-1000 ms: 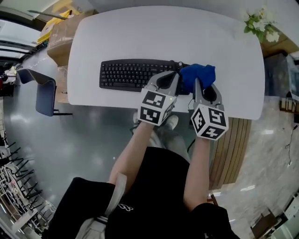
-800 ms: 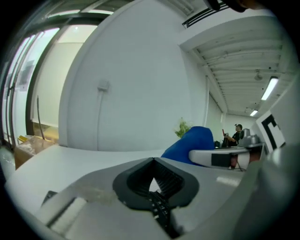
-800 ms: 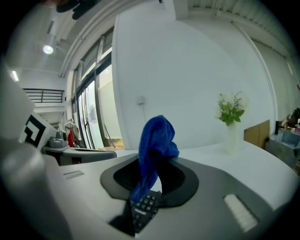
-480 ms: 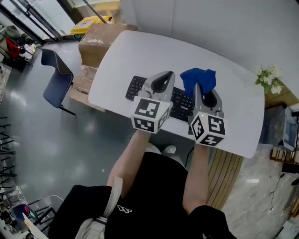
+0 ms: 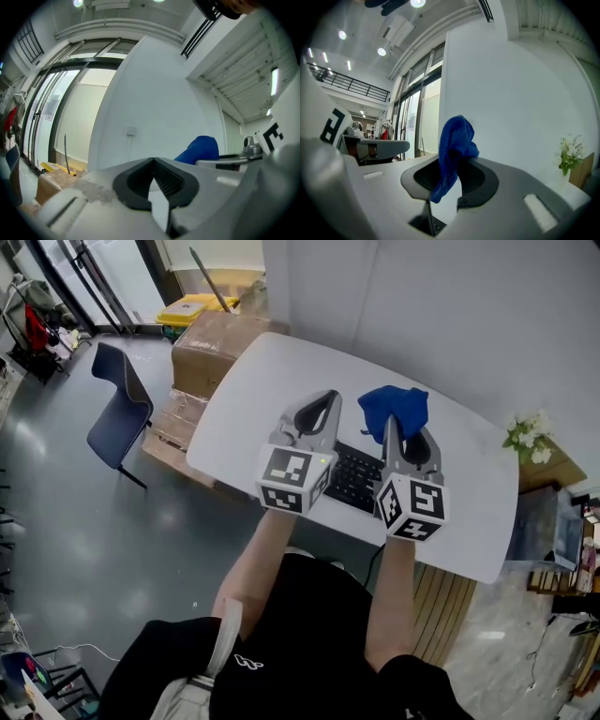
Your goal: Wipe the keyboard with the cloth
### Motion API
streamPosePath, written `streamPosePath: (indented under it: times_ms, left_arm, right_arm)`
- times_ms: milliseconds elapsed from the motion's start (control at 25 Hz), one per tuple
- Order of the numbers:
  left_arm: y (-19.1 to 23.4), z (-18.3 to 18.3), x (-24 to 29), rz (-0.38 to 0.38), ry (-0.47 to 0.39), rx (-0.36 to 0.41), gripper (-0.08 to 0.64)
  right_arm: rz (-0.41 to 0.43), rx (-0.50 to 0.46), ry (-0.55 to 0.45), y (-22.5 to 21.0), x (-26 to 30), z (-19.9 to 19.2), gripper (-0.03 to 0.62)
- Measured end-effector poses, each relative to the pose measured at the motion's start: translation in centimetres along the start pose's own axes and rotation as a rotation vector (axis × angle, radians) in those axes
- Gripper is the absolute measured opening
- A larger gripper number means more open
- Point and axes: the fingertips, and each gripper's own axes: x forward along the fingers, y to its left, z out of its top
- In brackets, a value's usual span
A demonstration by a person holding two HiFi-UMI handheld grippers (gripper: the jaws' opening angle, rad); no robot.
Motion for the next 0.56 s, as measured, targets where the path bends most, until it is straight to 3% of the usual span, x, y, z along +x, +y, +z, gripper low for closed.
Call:
streamPosePath:
  times_ms: [560]
  left_arm:
    - [-1.8,3.2,3.3,0.007,-0.021,0.009,-0.005]
  right_arm:
    - [-0.011,-0.005,-0.013,-3.8,1.2,3.0,0.089]
